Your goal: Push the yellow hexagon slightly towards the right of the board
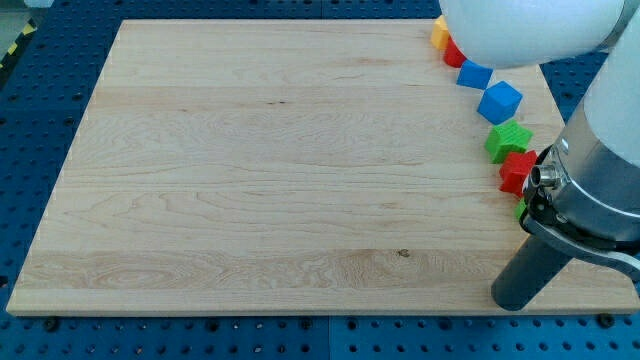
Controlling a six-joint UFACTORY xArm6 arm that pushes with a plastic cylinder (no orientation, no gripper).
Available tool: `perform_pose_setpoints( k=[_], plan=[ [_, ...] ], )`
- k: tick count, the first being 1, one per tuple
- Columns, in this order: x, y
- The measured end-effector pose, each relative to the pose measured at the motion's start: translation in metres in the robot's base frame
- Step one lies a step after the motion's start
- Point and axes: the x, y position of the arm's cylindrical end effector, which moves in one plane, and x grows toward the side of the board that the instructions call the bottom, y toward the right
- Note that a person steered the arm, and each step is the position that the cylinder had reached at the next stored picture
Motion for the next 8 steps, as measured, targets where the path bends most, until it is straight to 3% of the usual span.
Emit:
perform_pose_setpoints(
  k=[2,6,8],
  plan=[
    [-0.031,-0.075],
    [-0.346,-0.081],
    [-0.372,-0.061]
  ],
)
